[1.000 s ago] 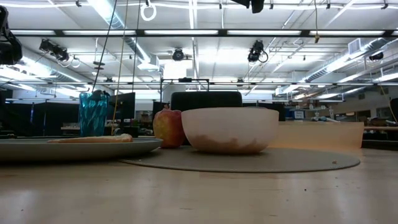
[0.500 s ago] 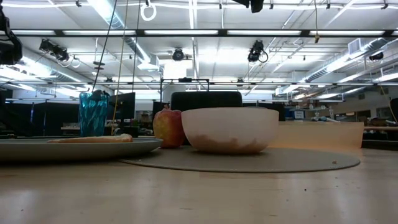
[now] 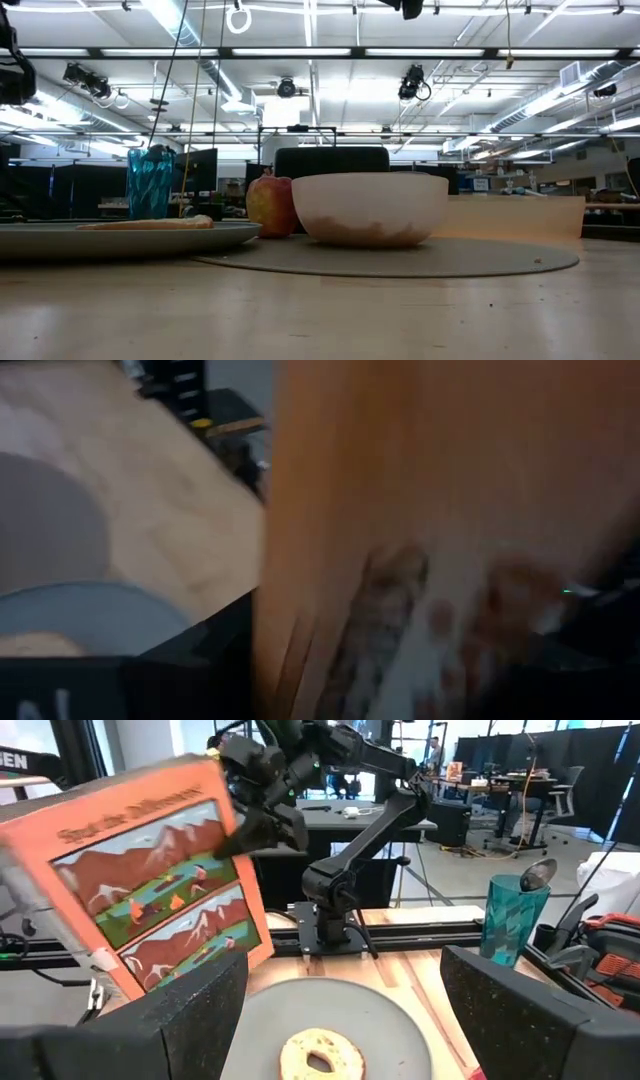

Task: Arrange a breakfast setting
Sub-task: Pour the cereal from the cereal box into the orange bowl

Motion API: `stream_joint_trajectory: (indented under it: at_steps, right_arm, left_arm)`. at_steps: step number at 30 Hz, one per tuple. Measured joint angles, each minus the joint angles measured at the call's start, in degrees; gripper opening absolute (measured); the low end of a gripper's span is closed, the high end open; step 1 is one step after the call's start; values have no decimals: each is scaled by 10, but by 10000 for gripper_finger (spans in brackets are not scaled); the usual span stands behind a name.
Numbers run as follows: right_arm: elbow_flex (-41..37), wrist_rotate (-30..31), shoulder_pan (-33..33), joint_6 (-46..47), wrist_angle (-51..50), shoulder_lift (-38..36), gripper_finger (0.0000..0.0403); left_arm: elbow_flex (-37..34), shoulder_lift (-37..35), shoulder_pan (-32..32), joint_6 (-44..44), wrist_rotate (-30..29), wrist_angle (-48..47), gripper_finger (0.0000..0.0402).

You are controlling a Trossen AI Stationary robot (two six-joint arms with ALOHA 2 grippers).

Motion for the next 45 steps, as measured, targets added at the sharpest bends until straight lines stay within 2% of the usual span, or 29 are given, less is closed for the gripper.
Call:
stream_joint_trajectory:
  at_steps: [9,17,20,23,33,45]
  right_arm:
    - [0,-1,1,2,-12,0,339]
    - [0,-1,1,2,-12,0,339]
    - [0,-1,1,2,-12,0,339]
    - [0,-1,1,3,-12,0,339]
    - [0,-1,1,11,-12,0,339]
    - [0,-9,1,11,-12,0,339]
  left_arm:
    - [-34,0,0,56,-18,36,242]
    - [-31,0,0,46,-22,34,162]
    - [-20,0,0,40,-22,35,155]
    - [-9,0,0,51,-26,35,171]
    - [-6,0,0,96,-44,38,269]
    - [52,-1,0,120,-44,34,277]
